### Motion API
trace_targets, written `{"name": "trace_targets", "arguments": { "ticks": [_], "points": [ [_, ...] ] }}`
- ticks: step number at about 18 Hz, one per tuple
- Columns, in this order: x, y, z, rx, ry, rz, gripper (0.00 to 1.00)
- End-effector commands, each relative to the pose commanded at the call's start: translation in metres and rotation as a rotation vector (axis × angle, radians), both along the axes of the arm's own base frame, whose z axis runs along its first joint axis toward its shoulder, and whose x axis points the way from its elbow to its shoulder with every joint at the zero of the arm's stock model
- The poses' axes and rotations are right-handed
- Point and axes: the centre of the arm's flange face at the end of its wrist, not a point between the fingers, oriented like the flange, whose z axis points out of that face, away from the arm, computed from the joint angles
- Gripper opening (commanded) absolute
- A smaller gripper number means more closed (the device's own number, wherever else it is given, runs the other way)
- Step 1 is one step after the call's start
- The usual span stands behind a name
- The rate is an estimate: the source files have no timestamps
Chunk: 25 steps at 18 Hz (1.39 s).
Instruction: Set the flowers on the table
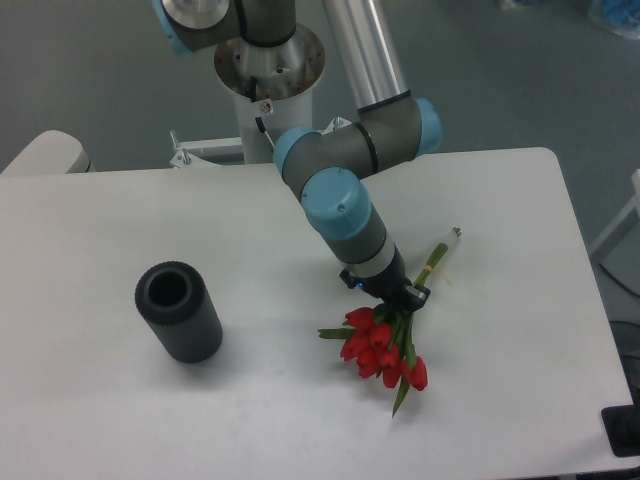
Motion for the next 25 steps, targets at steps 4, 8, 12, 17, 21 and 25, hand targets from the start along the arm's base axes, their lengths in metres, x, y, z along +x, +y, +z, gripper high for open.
{"name": "trace_targets", "arguments": {
  "ticks": [4, 8, 12, 17, 21, 25],
  "points": [
    [-0.001, 0.001, -0.002, 0.006, -0.001, 0.014, 0.66],
    [-0.003, 0.004, 0.008, 0.017, 0.012, 0.003, 0.91],
    [-0.014, 0.014, 0.048, 0.068, 0.062, -0.014, 0.96],
    [-0.030, 0.031, 0.107, 0.098, 0.078, -0.033, 0.99],
    [-0.041, 0.043, 0.147, 0.058, -0.006, -0.074, 1.00],
    [-0.059, 0.038, 0.180, 0.045, -0.070, -0.130, 1.00]
  ]
}}
